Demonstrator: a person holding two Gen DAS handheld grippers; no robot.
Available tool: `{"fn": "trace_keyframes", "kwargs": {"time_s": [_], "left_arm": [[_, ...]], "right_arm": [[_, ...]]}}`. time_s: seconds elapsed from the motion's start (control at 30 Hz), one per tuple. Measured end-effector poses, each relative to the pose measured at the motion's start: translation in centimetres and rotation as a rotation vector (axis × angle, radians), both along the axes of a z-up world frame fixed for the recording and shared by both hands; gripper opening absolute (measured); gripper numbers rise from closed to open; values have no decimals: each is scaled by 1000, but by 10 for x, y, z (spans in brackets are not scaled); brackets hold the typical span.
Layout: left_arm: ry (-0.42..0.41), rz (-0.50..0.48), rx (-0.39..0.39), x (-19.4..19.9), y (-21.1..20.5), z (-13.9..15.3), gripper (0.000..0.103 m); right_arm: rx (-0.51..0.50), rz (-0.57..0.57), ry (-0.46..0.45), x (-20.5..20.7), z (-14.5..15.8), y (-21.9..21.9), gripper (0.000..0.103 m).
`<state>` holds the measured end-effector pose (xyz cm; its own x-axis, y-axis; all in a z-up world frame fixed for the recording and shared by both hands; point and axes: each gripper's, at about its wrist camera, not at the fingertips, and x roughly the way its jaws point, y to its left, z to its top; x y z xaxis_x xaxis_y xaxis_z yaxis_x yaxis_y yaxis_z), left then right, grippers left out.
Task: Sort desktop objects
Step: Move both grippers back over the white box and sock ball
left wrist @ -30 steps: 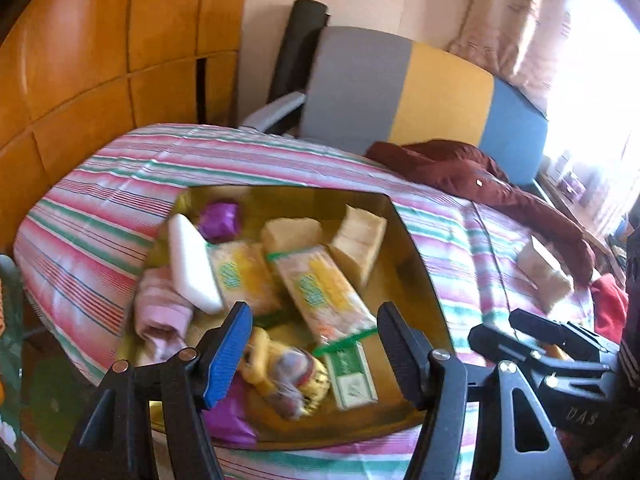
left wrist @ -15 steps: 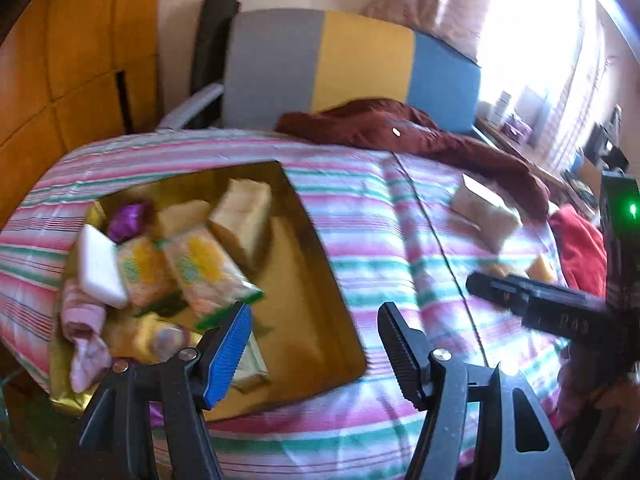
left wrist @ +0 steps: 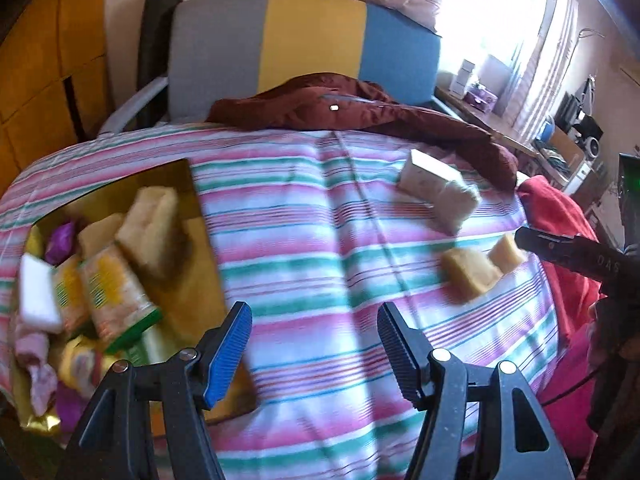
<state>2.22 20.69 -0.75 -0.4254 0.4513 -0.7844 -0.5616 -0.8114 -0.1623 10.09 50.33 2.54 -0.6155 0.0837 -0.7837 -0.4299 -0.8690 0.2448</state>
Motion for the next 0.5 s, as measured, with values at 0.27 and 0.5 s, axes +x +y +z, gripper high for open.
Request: {"fn": "trace_keyframes", "kwargs": {"time_s": [0.27, 0.5], "left_arm": [[-33, -110, 28, -11, 76, 3, 67], [-70, -160, 18, -24, 139, -8, 67]], "right_arm": [[-33, -147, 76, 4, 24, 75, 92], [-79, -210, 206, -31, 28, 130, 93]]}}
